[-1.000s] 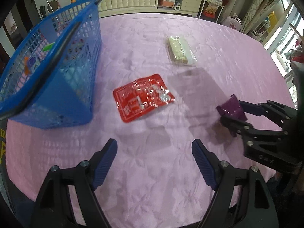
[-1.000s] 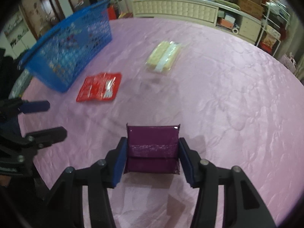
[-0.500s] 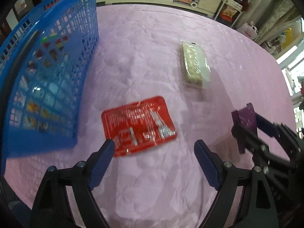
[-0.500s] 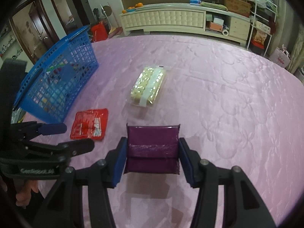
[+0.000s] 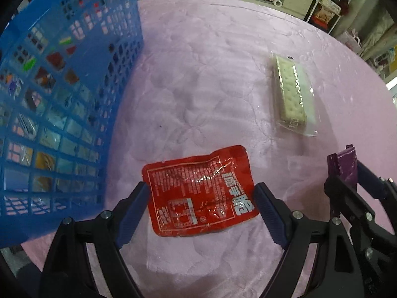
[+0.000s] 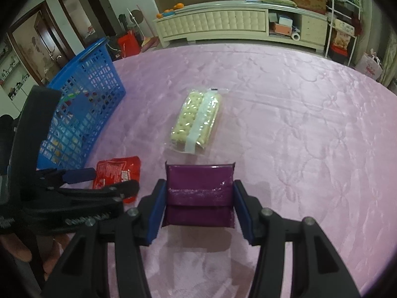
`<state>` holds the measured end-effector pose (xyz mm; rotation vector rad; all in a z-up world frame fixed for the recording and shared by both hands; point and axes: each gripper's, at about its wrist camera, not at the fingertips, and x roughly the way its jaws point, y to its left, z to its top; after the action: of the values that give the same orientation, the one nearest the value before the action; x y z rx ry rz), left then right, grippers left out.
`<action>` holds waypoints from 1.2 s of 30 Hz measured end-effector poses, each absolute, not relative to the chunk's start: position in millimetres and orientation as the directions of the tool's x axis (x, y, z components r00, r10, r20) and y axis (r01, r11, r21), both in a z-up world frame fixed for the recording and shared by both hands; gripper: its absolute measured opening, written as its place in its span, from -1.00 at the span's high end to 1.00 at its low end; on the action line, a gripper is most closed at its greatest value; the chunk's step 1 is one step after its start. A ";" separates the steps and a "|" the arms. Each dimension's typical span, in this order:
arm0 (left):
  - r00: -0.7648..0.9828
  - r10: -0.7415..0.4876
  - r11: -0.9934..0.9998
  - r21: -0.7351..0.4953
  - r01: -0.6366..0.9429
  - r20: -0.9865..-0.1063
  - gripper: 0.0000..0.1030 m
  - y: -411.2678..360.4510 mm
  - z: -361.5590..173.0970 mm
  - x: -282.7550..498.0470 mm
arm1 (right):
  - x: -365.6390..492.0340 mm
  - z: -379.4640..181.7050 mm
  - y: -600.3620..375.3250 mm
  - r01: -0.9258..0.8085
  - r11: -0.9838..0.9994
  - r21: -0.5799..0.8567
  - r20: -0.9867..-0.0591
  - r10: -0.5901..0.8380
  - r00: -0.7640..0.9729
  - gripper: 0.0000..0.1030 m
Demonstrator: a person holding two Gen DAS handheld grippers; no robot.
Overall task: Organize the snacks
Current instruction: 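Lift the purple pack with the right gripper while the left moves over the red pouch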
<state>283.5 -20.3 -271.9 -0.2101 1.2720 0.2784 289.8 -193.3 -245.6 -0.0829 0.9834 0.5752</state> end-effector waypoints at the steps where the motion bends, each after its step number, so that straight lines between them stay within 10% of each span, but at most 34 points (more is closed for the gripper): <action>1: 0.270 0.091 0.946 -0.002 -0.325 -0.959 -0.71 -21.2 -272.9 286.2 | 289.4 -246.0 -192.9 -0.494 0.849 0.187 -0.805 0.421 0.418 -0.11; 5: 0.243 0.084 0.943 -0.002 -0.334 -0.966 -0.99 -29.8 -280.2 303.7 | 291.1 -251.7 -196.7 -0.487 0.852 0.191 -0.813 0.416 0.409 -0.11; 16: 0.231 0.077 0.945 -0.003 -0.328 -0.970 -0.97 -36.3 -280.0 309.5 | 293.7 -250.8 -212.1 -0.467 0.855 0.225 -0.805 0.433 0.406 -0.11; 22: 0.240 0.070 0.953 -0.006 -0.304 -0.968 -0.34 -49.5 -271.4 309.0 | 293.8 -251.2 -215.5 -0.465 0.855 0.230 -0.806 0.435 0.401 -0.11; 36: 0.259 0.045 0.955 -0.035 -0.295 -0.965 0.31 -32.8 -257.6 295.5 | 291.2 -244.7 -220.6 -0.464 0.850 0.248 -0.794 0.453 0.405 -0.11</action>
<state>295.5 -32.8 -257.6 -0.2250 1.2911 0.2328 291.2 -220.6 -244.7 -0.0128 0.9977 0.5789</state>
